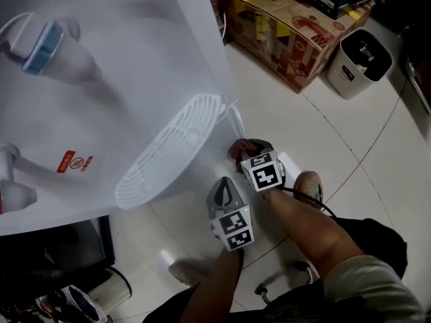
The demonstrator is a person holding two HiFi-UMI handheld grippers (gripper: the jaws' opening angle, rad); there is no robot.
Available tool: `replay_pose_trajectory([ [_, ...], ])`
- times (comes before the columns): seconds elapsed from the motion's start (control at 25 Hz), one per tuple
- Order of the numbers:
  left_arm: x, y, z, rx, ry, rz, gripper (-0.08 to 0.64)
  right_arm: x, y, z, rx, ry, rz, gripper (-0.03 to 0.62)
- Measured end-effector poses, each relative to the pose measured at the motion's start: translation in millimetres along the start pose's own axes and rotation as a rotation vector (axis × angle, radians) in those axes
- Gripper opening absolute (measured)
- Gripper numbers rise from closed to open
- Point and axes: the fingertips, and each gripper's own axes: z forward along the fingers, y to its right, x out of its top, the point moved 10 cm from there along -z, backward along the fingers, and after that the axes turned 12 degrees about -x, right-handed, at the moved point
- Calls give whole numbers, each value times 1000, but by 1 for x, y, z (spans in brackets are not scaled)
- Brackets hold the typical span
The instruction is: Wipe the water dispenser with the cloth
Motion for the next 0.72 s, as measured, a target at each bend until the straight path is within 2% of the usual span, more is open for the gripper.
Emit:
replay_pose_trajectory([
  [0.16,4,14,15,-16,-6,1,0,5,30,10,-25,-9,47,91],
  [0.48,30,38,31,-31,12,19,0,12,48,15,37,-17,26,92],
  [0.6,53,42,23,-8,9,38,0,27,55,0,69,-7,-68,94],
  [0.72,91,44,0,9,44,54,0,62,62,-32,122,22,-281,92],
])
